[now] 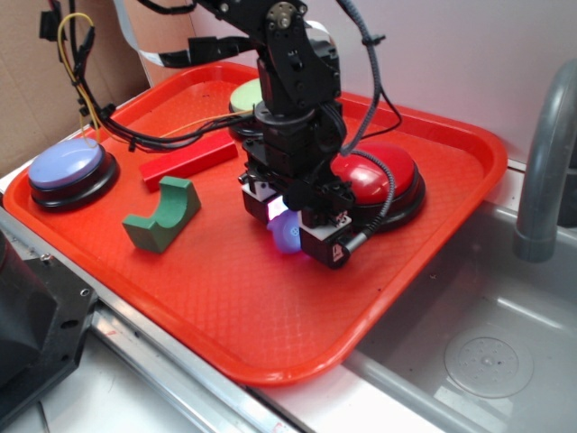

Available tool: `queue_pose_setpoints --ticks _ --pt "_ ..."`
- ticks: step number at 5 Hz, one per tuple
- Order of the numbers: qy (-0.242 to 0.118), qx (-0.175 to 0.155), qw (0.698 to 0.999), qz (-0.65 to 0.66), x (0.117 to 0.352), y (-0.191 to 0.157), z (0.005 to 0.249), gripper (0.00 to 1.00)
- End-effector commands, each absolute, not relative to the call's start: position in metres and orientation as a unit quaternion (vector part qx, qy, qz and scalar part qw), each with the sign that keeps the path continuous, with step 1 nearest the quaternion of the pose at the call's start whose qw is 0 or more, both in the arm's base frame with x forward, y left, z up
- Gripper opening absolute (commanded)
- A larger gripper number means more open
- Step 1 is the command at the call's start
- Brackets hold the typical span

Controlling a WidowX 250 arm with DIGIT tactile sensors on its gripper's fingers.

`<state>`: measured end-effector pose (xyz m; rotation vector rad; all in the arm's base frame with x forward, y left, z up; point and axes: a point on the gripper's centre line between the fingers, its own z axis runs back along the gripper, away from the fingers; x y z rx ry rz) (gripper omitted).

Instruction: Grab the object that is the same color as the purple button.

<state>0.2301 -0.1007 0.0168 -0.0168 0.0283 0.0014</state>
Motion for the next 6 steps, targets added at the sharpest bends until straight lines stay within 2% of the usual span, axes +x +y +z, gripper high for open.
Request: queue_pose_setpoints --ticks 1,2,3,4,5,6 --pt "-0.016 -0.025 0.999 0.014 0.245 -0.085 0.029 0.0" --pt "-0.017 -0.016 1.0 0.017 0.247 -0.079 0.035 0.0" --pt "-0.023 -0.031 0.999 0.035 0.245 -0.064 0.059 0.0" --pt "-0.027 -0.029 0.997 0.063 0.236 -0.051 0.093 0.0" --pt "-0.031 -0.024 0.996 0.075 0.216 -0.039 0.129 0.0" --pt "-0.052 -0.016 0.995 0.089 0.191 -0.028 0.165 0.0"
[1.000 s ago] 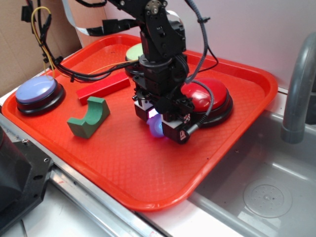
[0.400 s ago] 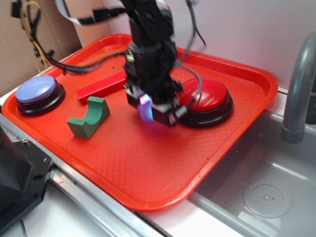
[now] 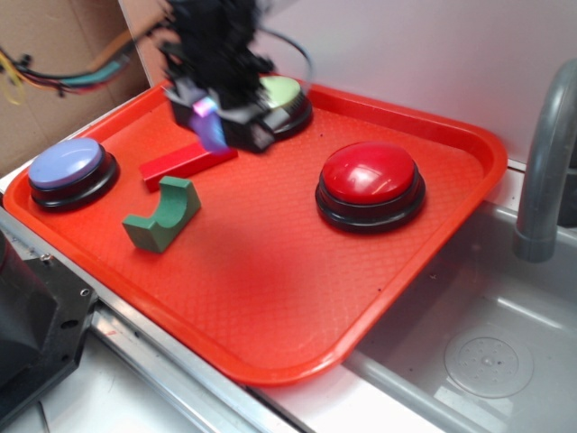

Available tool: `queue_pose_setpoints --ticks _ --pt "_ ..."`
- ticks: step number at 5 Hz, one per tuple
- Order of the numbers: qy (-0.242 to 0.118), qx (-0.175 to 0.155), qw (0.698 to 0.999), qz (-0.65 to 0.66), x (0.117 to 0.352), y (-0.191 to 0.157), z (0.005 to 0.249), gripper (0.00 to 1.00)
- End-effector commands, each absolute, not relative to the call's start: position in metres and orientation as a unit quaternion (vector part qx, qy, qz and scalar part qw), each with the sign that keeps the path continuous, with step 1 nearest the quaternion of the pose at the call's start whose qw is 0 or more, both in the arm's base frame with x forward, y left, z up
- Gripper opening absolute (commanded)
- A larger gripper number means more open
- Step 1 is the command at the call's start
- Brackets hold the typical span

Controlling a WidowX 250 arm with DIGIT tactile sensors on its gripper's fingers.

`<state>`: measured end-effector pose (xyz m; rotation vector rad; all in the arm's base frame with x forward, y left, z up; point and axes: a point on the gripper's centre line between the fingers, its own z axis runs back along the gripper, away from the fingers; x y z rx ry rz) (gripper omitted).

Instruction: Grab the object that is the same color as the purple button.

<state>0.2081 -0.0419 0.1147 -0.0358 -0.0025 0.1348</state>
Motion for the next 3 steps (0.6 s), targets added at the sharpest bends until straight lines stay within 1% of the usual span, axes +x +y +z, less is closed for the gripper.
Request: queue_pose_setpoints --ticks 1,2,3 --pt "-0.052 -0.02 0.994 0.093 0.173 -0.021 0.176 0.0" --pt "-0.039 -0.029 0.993 0.106 0.161 -0.012 0.176 0.0" --pt "-0.04 -0.02 0.99 0.132 0.157 -0.012 0.177 0.0"
